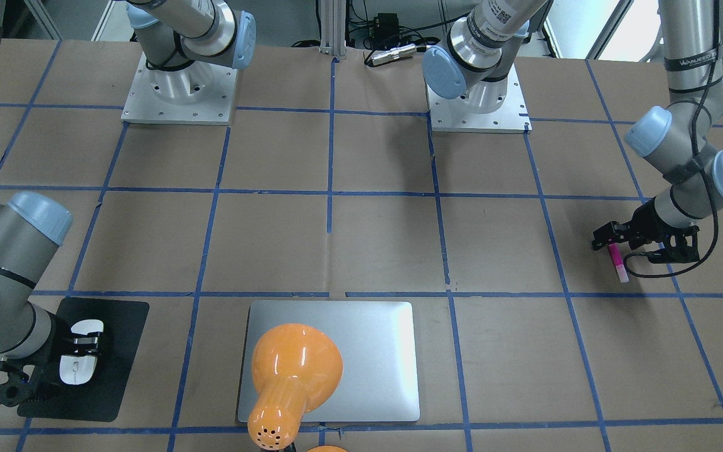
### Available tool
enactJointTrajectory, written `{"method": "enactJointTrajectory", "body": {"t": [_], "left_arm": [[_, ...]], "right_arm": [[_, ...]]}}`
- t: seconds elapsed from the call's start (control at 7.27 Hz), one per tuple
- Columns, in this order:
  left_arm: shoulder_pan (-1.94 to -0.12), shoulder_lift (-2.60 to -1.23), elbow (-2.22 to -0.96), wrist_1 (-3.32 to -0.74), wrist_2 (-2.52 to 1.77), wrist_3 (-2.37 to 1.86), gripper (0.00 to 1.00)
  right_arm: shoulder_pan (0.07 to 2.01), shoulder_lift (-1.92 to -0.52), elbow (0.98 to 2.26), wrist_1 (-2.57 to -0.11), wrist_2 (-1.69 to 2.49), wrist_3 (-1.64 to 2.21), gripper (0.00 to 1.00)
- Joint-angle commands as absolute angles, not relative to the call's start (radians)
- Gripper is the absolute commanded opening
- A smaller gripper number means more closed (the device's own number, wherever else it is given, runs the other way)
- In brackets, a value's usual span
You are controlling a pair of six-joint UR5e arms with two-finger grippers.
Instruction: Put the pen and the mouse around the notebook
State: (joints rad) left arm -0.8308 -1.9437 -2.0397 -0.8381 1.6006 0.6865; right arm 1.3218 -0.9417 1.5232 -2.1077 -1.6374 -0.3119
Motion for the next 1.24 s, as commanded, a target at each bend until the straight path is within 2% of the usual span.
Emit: {"method": "enactJointTrajectory", "body": {"t": [0.0, 0.14, 0.28, 0.69, 0.83, 1.1], "left_arm": [[-0.831, -1.941, -2.037, -0.834, 1.611, 0.686, 0.27], [-0.831, -1.925, -2.036, -0.834, 1.612, 0.686, 0.10], [-0.831, -1.924, -2.037, -0.834, 1.612, 0.686, 0.00], [-0.834, -1.913, -2.037, -0.834, 1.611, 0.686, 0.00], [-0.842, -1.895, -2.036, -0.844, 1.611, 0.678, 0.00], [-0.934, -1.843, -2.037, -0.864, 1.612, 0.486, 0.00]], "right_arm": [[1.330, -1.062, 1.490, -1.923, -1.660, -0.310, 1.00], [1.376, -1.166, 1.494, -1.842, -1.661, -0.304, 1.00], [1.425, -1.295, 1.509, -1.772, -1.652, -0.304, 1.00], [1.598, -1.685, 1.635, -1.499, -1.645, -0.155, 1.00], [1.608, -1.668, 1.641, -1.541, -1.590, -0.144, 1.00], [1.608, -1.583, 1.551, -1.585, -1.578, -0.143, 1.00]]}}
